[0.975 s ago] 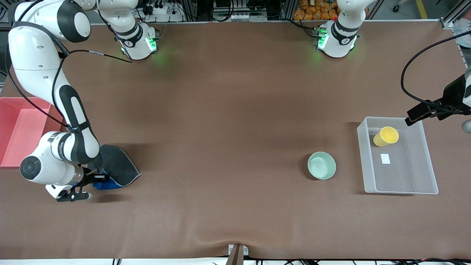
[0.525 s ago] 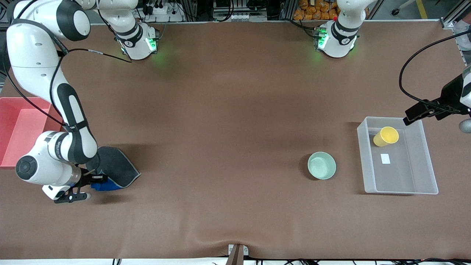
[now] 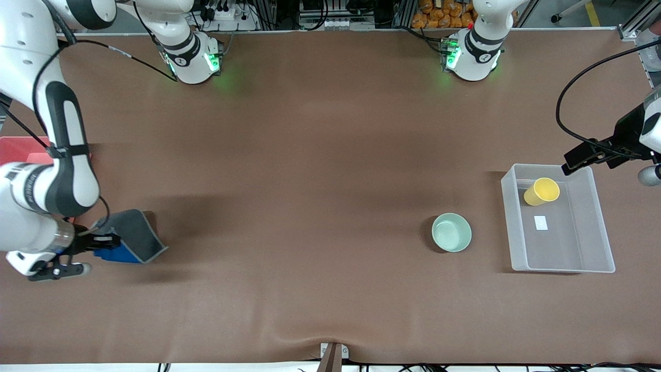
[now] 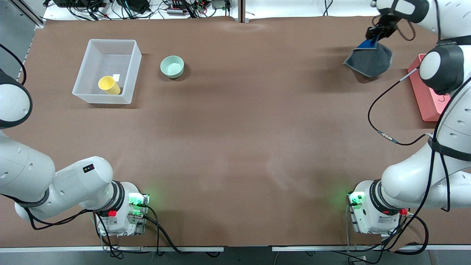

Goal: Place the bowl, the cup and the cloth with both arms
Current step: 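Lift the cloth with the right gripper while the left gripper rises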

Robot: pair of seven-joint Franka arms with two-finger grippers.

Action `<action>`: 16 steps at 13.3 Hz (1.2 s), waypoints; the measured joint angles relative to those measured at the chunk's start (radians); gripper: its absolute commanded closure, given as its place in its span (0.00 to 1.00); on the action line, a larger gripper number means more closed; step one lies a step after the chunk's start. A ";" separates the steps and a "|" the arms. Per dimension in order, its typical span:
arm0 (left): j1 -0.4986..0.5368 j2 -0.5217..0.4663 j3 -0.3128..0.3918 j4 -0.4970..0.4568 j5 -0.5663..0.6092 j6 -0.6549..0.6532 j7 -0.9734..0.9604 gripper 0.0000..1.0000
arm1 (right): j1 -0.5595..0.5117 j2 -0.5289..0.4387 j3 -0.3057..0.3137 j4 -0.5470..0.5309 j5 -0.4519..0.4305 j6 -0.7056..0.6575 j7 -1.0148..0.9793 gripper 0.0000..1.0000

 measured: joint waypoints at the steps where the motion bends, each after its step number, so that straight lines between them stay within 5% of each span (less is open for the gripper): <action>1: 0.000 0.000 -0.003 0.000 0.000 0.000 0.000 0.00 | -0.001 -0.021 -0.014 0.000 -0.035 -0.020 0.000 1.00; 9: -0.002 0.006 -0.062 -0.016 0.000 -0.005 0.000 0.00 | -0.006 -0.171 -0.170 0.001 -0.233 -0.150 -0.066 1.00; 13: -0.042 0.072 -0.067 -0.070 0.024 0.069 0.000 0.00 | 0.009 -0.243 -0.173 0.003 -0.314 -0.190 -0.084 1.00; 16: -0.103 0.171 -0.068 -0.091 0.160 0.134 -0.024 0.00 | 0.043 -0.278 -0.170 0.003 -0.395 -0.237 -0.084 1.00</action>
